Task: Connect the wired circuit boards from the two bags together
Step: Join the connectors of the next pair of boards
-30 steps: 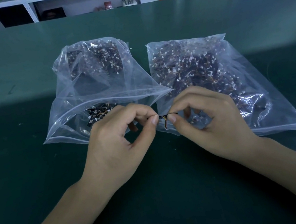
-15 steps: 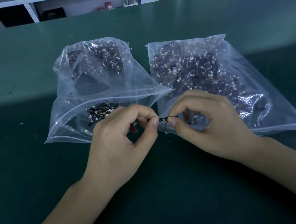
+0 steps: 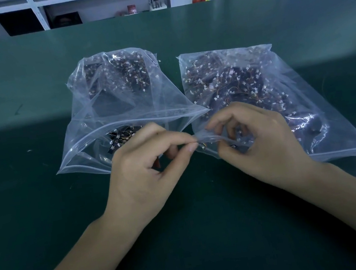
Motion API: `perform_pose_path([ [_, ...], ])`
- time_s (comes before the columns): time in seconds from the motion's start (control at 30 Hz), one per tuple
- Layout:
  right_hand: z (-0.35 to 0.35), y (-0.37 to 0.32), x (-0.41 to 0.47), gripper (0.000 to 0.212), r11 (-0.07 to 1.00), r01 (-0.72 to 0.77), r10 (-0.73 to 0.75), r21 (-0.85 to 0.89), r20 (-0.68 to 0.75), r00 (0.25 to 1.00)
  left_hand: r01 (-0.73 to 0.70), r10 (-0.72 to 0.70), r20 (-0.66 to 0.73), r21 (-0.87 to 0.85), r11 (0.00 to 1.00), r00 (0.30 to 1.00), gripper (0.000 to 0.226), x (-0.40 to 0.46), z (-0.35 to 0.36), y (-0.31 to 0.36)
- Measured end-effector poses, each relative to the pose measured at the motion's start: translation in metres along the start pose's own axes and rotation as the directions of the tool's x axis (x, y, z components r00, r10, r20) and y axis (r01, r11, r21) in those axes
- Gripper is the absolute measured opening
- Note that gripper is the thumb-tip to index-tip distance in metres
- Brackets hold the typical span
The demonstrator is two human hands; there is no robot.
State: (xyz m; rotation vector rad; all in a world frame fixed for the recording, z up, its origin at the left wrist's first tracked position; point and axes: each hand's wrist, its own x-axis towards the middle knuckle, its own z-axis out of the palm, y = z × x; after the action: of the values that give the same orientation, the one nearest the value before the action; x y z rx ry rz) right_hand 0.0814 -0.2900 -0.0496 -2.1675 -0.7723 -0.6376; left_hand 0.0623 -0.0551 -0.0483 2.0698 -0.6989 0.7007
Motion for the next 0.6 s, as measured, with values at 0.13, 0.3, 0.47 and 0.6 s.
perform_pose_path([
  [0.13, 0.000, 0.000, 0.001, 0.030, 1.000, 0.025, -0.026, -0.019, -0.030, 0.999, 0.012, -0.012, -0.008, 0.009, 1.000, 1.000, 0.009, 0.000, 0.002, -0.004],
  [0.3, -0.001, 0.002, 0.003, 0.015, 1.000, 0.005, -0.005, -0.005, -0.064, 0.998, -0.053, 0.058, -0.020, 0.179, 0.982, 0.998, 0.008, 0.000, -0.001, -0.013],
  [0.47, -0.002, 0.001, 0.001, 0.017, 0.999, 0.023, -0.024, -0.023, -0.062, 0.998, -0.181, 0.200, -0.012, 0.373, 0.910, 0.980, 0.011, 0.004, -0.002, -0.008],
  [0.6, 0.000, 0.000, 0.001, 0.016, 0.998, 0.058, -0.060, -0.027, -0.046, 0.997, -0.218, 0.222, 0.057, 0.528, 0.821, 0.973, 0.021, 0.008, 0.007, 0.003],
])
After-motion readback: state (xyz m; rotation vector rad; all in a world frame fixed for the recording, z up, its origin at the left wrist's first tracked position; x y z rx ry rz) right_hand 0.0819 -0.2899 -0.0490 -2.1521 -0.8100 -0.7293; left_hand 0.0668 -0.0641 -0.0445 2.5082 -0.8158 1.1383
